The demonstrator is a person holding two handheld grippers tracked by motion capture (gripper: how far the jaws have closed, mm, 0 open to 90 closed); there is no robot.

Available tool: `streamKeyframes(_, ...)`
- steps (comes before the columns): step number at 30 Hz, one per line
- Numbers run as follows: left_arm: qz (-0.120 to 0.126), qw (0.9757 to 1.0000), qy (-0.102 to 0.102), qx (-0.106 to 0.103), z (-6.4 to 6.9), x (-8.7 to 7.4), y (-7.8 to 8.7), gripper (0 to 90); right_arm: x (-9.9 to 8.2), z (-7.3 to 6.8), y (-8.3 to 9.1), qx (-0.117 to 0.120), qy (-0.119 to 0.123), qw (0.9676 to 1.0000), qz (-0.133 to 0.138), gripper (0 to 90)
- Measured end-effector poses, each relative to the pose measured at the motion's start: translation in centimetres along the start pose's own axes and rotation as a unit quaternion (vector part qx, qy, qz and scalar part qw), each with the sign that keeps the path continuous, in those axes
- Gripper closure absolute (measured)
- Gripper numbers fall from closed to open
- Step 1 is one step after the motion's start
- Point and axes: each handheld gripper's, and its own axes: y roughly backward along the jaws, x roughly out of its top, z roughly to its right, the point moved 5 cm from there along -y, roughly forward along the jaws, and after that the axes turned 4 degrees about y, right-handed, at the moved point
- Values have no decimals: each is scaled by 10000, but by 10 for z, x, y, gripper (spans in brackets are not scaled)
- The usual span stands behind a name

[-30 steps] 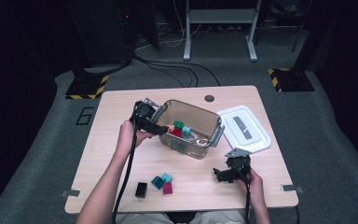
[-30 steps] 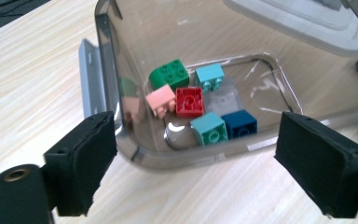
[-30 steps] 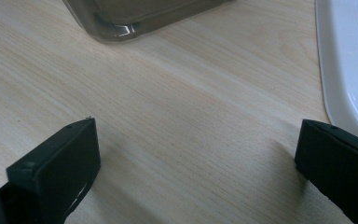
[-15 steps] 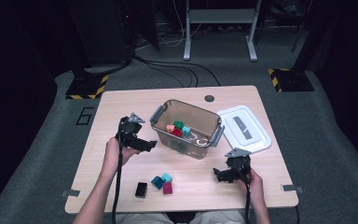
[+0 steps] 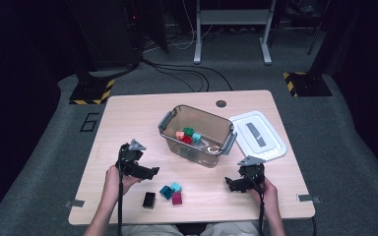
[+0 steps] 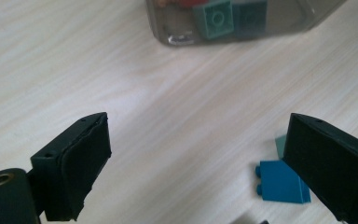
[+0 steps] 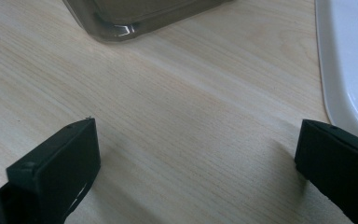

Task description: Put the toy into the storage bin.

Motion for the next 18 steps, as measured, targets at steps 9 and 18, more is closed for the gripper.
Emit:
streamKeyframes(9,-100,9997,211,-81,10,-34,-13,60,0,0,0,-4,-2,10000,1,0)
streamKeyframes(18,-300,9989,326,-121,22,-62,-21,80,0,0,0,-3,1,10000,1,0)
